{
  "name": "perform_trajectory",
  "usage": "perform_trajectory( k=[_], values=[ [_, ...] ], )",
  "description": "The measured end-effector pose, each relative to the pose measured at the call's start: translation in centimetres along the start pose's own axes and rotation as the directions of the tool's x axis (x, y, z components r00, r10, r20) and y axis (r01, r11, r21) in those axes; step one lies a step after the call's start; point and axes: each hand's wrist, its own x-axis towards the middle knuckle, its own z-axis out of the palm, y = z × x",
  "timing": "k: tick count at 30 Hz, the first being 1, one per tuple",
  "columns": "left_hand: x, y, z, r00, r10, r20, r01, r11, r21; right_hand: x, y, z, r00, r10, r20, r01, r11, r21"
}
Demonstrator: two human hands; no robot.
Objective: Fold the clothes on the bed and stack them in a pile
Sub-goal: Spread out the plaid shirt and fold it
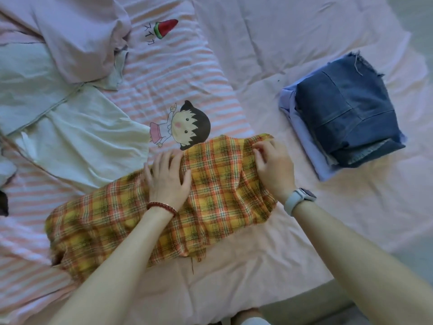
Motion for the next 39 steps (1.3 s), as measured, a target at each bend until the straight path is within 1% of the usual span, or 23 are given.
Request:
perform_trajectory(
  k=[2, 4, 5, 7, 10, 13, 16, 20, 22, 24, 26, 27, 28, 29, 31, 33, 34, 36, 38, 39],
  values=[
    [1.5, 1.3, 0.0, 0.998, 0.048, 0.038, -0.047, 0.999, -0.014, 1.4, -0.6, 0.8, 0.994, 0.067, 0.091, -0.059, 0.994, -0.087],
    [2.7, 2.2, 0.2, 0.996, 0.067, 0.058, -0.066, 0.998, -0.016, 2.3, -0.6, 1.5, 0.968, 0.154, 0.2, -0.118, 0.976, -0.181],
    [3.3, 2.6, 0.3, 0.997, 0.059, 0.059, -0.058, 0.998, -0.016, 2.4, -0.5, 1.8, 0.953, 0.18, 0.243, -0.131, 0.97, -0.202],
    [4.1, 2.8, 0.2, 0.999, 0.028, 0.042, -0.026, 0.999, -0.045, 2.6, -0.2, 2.3, 0.94, 0.19, 0.282, -0.134, 0.97, -0.205],
    [4.5, 2.7, 0.1, 1.0, 0.0, 0.015, 0.002, 0.993, -0.115, 3.1, 0.4, 2.2, 0.942, 0.169, 0.29, -0.122, 0.977, -0.173],
    [4.6, 2.4, 0.0, 0.999, -0.001, 0.05, 0.009, 0.988, -0.153, 3.5, 1.2, 1.3, 0.954, 0.168, 0.25, -0.155, 0.985, -0.071],
    [4.6, 2.2, 0.1, 0.999, -0.002, 0.054, 0.01, 0.989, -0.15, 3.9, 2.2, 0.0, 0.962, 0.204, 0.18, -0.202, 0.979, -0.032],
    [4.6, 2.2, -0.3, 0.994, -0.106, 0.02, 0.108, 0.963, -0.248, 4.7, 4.0, -1.6, 0.95, 0.277, 0.146, -0.277, 0.961, -0.021],
    [4.8, 2.4, -0.4, 0.991, -0.132, 0.013, 0.131, 0.957, -0.259, 4.8, 4.5, -1.6, 0.934, 0.328, 0.143, -0.331, 0.944, -0.006],
    [4.9, 2.6, -0.6, 0.989, -0.147, 0.008, 0.144, 0.952, -0.27, 4.8, 4.3, -1.1, 0.895, 0.424, 0.141, -0.44, 0.89, 0.12],
    [4.9, 2.9, -0.7, 0.985, -0.173, 0.018, 0.171, 0.945, -0.278, 4.4, 3.8, -0.6, 0.831, 0.529, 0.173, -0.555, 0.759, 0.34],
    [4.9, 3.0, -0.8, 0.981, -0.191, 0.032, 0.192, 0.943, -0.273, 3.9, 3.6, -0.6, 0.809, 0.559, 0.185, -0.577, 0.69, 0.438],
    [4.9, 3.1, -0.9, 0.978, -0.201, 0.049, 0.207, 0.942, -0.263, 3.2, 3.5, -0.7, 0.801, 0.572, 0.176, -0.573, 0.646, 0.505],
    [4.9, 3.1, -1.0, 0.978, -0.196, 0.065, 0.207, 0.946, -0.248, 2.1, 3.5, -0.9, 0.807, 0.573, 0.146, -0.551, 0.64, 0.536],
    [5.1, 3.2, -1.2, 0.985, -0.15, 0.079, 0.164, 0.962, -0.219, -0.9, 3.8, -1.1, 0.827, 0.558, 0.069, -0.5, 0.675, 0.542],
    [5.4, 3.8, -1.2, 0.996, -0.065, 0.062, 0.077, 0.976, -0.203, -4.5, 4.3, -0.9, 0.845, 0.532, 0.045, -0.472, 0.706, 0.528],
    [5.7, 4.4, -1.2, 0.998, -0.01, 0.054, 0.02, 0.982, -0.186, -6.2, 4.5, -0.6, 0.854, 0.516, 0.066, -0.473, 0.716, 0.514],
    [6.1, 6.1, -1.1, 0.991, 0.121, 0.06, -0.113, 0.986, -0.124, -8.7, 4.8, 0.4, 0.85, 0.502, 0.161, -0.51, 0.708, 0.488],
    [6.5, 7.9, -0.6, 0.964, 0.243, 0.107, -0.239, 0.97, -0.051, -10.1, 4.7, 1.2, 0.843, 0.491, 0.22, -0.532, 0.703, 0.472],
    [6.6, 8.7, -0.3, 0.951, 0.278, 0.139, -0.277, 0.961, -0.025, -10.4, 4.7, 1.6, 0.848, 0.48, 0.226, -0.526, 0.709, 0.47]
  ],
)
